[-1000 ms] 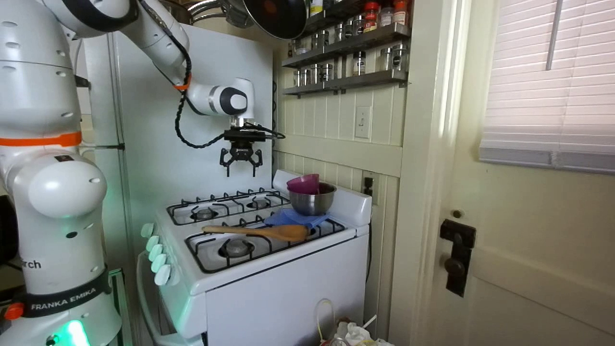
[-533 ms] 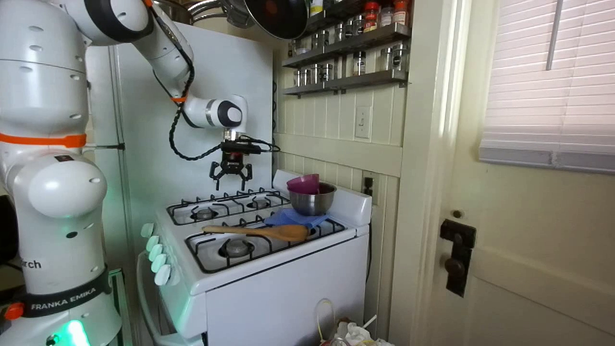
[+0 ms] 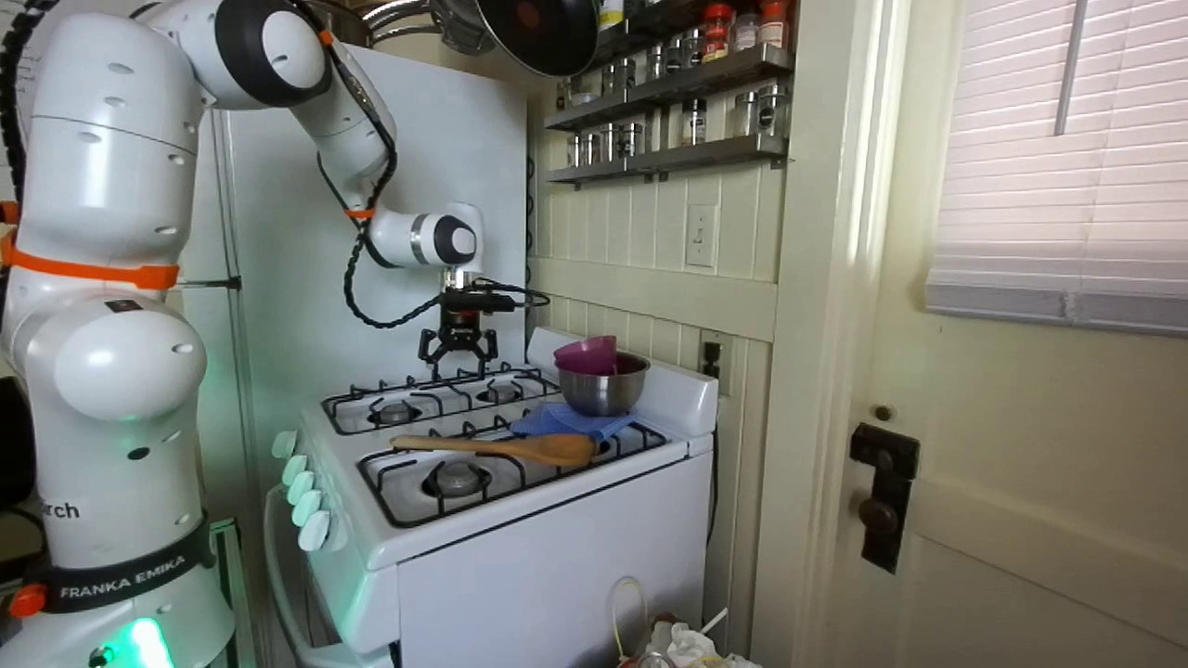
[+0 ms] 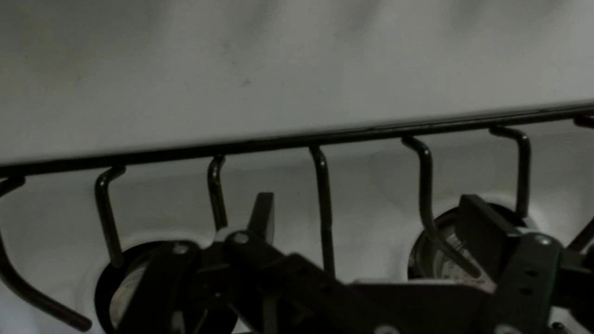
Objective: Move the black grating on the left to the right.
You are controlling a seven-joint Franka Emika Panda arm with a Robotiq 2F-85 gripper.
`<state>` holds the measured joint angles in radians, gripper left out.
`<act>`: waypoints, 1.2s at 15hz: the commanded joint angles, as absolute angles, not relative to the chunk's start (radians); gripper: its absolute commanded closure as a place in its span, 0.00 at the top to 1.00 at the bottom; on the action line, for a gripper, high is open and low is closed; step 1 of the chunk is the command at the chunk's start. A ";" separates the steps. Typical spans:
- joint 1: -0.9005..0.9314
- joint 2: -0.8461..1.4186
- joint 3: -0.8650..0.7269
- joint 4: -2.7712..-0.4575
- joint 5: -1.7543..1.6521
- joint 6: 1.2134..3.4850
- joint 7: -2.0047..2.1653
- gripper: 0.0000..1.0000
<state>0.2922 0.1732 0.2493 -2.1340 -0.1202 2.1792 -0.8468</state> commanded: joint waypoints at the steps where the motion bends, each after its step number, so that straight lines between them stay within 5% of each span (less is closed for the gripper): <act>1: 0.295 0.244 0.268 -2.054 -0.163 2.214 -0.769 1.00; 18: 0.304 0.293 0.311 -1.939 -0.039 2.087 -0.329 1.00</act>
<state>0.3011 0.2745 0.3140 -1.9596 -0.0286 2.0822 -0.3724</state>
